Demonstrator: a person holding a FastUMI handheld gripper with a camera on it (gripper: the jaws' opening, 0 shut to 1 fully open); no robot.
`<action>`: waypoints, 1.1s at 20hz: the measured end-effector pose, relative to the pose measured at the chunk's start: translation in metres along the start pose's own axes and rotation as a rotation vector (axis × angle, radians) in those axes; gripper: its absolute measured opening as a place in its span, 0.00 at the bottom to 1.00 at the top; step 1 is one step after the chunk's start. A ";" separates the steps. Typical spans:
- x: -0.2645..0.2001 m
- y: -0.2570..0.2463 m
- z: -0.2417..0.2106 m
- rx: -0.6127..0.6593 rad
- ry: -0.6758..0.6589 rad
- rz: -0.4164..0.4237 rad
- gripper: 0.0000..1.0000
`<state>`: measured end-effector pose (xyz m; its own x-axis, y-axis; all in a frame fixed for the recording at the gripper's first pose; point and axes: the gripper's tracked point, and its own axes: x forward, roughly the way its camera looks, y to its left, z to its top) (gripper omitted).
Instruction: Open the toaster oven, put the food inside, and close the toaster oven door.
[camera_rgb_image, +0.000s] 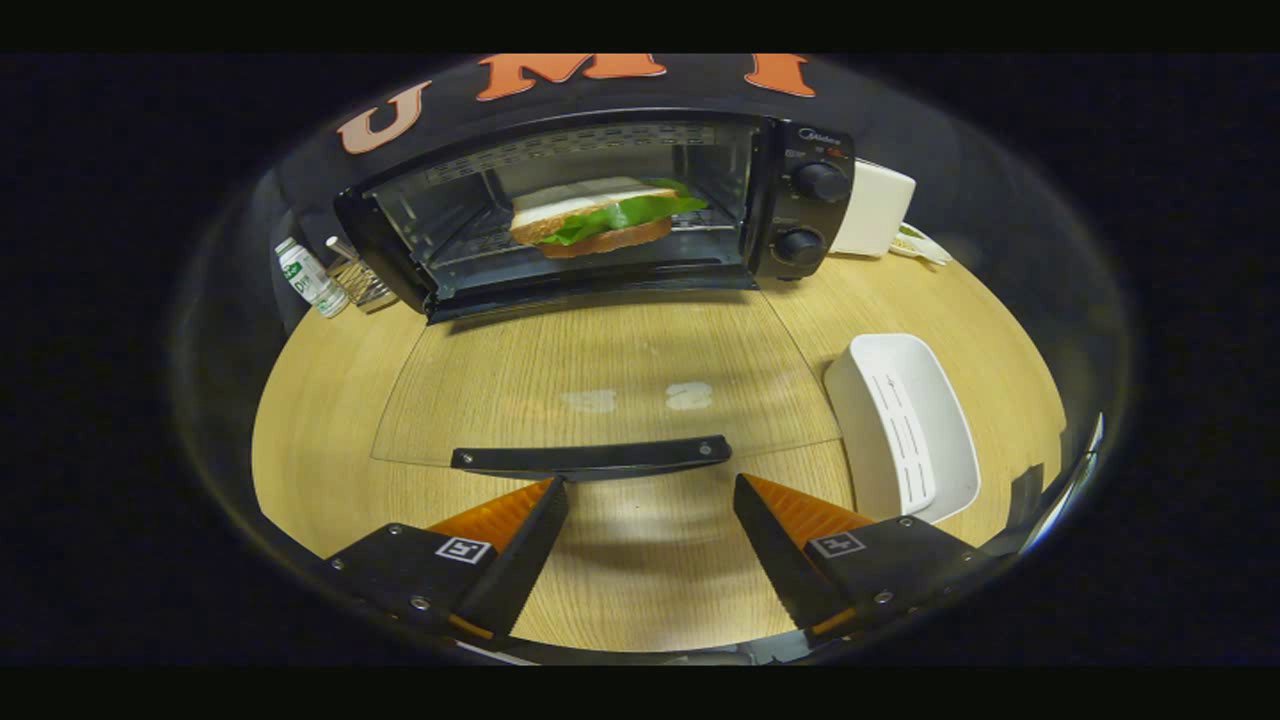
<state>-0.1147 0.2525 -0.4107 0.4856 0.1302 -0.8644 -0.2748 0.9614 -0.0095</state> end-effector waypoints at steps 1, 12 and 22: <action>0.001 0.003 0.003 0.005 -0.002 0.013 0.99; 0.009 -0.002 -0.009 -0.079 0.025 -0.025 1.00; -0.025 0.004 0.020 -0.050 -0.057 0.000 1.00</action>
<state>-0.1115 0.2583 -0.3786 0.5317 0.1447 -0.8345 -0.3151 0.9484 -0.0363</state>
